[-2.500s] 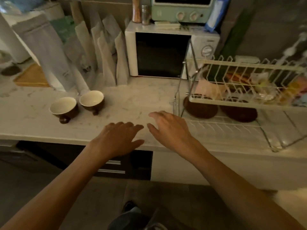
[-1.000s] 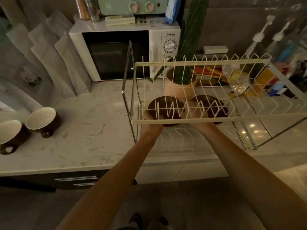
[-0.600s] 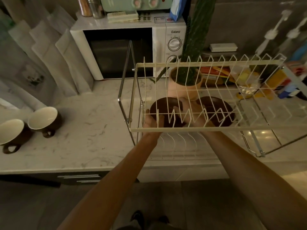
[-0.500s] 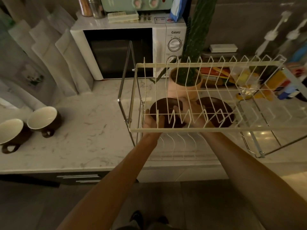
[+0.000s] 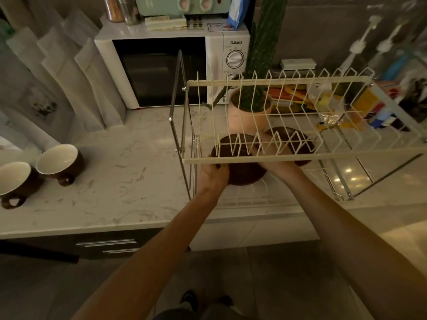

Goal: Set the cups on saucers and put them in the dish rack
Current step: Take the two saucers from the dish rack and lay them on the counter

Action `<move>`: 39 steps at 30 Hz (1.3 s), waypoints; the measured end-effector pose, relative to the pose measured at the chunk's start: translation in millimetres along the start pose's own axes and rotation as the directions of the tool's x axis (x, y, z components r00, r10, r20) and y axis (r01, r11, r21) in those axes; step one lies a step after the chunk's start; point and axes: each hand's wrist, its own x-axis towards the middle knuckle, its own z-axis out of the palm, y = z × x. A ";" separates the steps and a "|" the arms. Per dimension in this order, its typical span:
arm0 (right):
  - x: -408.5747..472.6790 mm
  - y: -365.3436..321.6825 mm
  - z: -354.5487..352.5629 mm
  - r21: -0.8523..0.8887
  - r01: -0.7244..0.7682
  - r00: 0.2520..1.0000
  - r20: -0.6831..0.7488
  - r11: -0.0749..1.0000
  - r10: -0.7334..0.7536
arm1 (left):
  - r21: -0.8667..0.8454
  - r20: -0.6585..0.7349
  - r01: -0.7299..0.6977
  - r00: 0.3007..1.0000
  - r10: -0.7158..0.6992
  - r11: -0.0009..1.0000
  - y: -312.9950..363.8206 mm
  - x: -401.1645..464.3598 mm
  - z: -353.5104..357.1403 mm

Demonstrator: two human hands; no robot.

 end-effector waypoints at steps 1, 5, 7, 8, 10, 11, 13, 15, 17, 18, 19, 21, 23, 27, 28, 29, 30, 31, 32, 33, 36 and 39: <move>-0.6 -7.6 -6.4 -0.035 0.003 0.999 -0.046 0.999 -0.005 | 0.020 0.018 0.000 1.000 0.000 1.000 -2.3 -2.2 -1.2; -25.6 -16.4 -16.4 -0.131 -0.118 0.993 -0.024 0.984 0.116 | 0.070 0.096 0.025 0.995 -0.032 0.997 -8.1 -18.6 -10.0; -37.0 -16.2 -17.9 -0.191 -0.121 0.993 -0.031 0.974 0.117 | 0.054 0.119 0.044 0.992 -0.050 0.998 -8.3 -30.9 -14.5; -43.3 -17.9 -19.9 -0.207 -0.124 0.992 -0.047 0.970 0.117 | 0.049 0.129 0.047 0.990 -0.053 0.998 -9.4 -36.7 -17.1; -56.6 -16.2 -19.9 -0.218 -0.137 0.990 -0.041 0.966 0.132 | 0.062 0.151 0.043 0.987 -0.052 0.997 -13.4 -49.4 -22.5; -63.7 -16.2 -20.1 -0.221 -0.148 0.989 -0.023 0.964 0.146 | 0.067 0.165 0.034 0.985 -0.044 0.997 -15.0 -56.0 -25.0; -79.8 -17.9 -20.5 -0.218 -0.151 0.988 0.008 0.964 0.156 | 0.075 0.186 0.013 0.982 -0.027 0.997 -19.1 -69.4 -30.0; -92.8 -19.5 -19.7 -0.216 -0.134 0.989 0.028 0.967 0.143 | 0.070 0.214 0.013 0.977 -0.028 0.997 -24.0 -80.1 -35.0; -106.1 -26.2 -18.2 -0.212 -0.139 0.986 0.065 0.967 0.156 | 0.058 0.222 0.033 0.974 -0.045 0.998 -27.8 -90.1 -42.5; -111.8 -29.4 -16.3 -0.204 -0.138 0.984 0.081 0.969 0.157 | 0.059 0.216 0.043 0.975 -0.055 0.997 -30.8 -94.0 -47.3; -117.4 -33.2 -14.2 -0.189 -0.136 0.983 0.099 0.973 0.156 | 0.065 0.210 0.048 0.976 -0.061 0.997 -34.2 -97.2 -52.4; -126.5 -39.7 -8.3 -0.150 -0.124 0.977 0.156 0.981 0.147 | 0.088 0.200 0.052 0.977 -0.069 0.995 -42.6 -102.7 -63.0; -131.9 -44.9 -2.2 -0.116 -0.108 0.964 0.229 0.987 0.133 | 0.113 0.195 0.057 0.978 -0.078 0.992 -48.1 -108.8 -73.4; -136.8 -57.2 7.4 -0.032 -0.092 0.931 0.350 0.995 0.097 | 0.146 0.146 0.088 0.983 -0.109 0.985 -57.7 -116.3 -92.5; -137.9 -61.3 9.9 -0.004 -0.085 0.924 0.374 0.996 0.081 | 0.154 0.128 0.093 0.985 -0.113 0.984 -59.9 -118.2 -96.9; -139.1 -66.1 12.5 0.022 -0.078 0.916 0.396 0.997 0.063 | 0.159 0.105 0.101 0.987 -0.119 0.982 -62.4 -119.5 -101.9; -139.8 -71.1 15.8 0.046 -0.069 0.909 0.415 0.997 0.044 | 0.165 0.082 0.112 0.988 -0.127 0.980 -64.7 -121.2 -107.4; -140.5 -76.5 18.7 0.067 -0.062 0.902 0.431 0.996 0.027 | 0.167 0.062 0.121 0.989 -0.133 0.979 -66.8 -122.2 -112.9; -140.8 -81.8 21.4 0.085 -0.052 0.896 0.443 0.995 0.009 | 0.166 0.043 0.132 0.989 -0.141 0.977 -67.9 -123.3 -118.4; -140.7 -86.9 24.4 0.099 -0.043 0.889 0.457 0.994 -0.007 | 0.164 0.021 0.145 0.988 -0.150 0.976 -68.9 -123.9 -124.0; -139.4 -101.0 32.7 0.158 -0.038 0.866 0.498 0.987 -0.047 | 0.189 -0.051 0.181 0.983 -0.175 0.965 -70.6 -125.2 -140.8; -139.0 -114.3 43.0 0.245 -0.041 0.847 0.522 0.969 -0.097 | 0.192 -0.107 0.203 0.977 -0.185 0.960 -73.5 -126.8 -159.6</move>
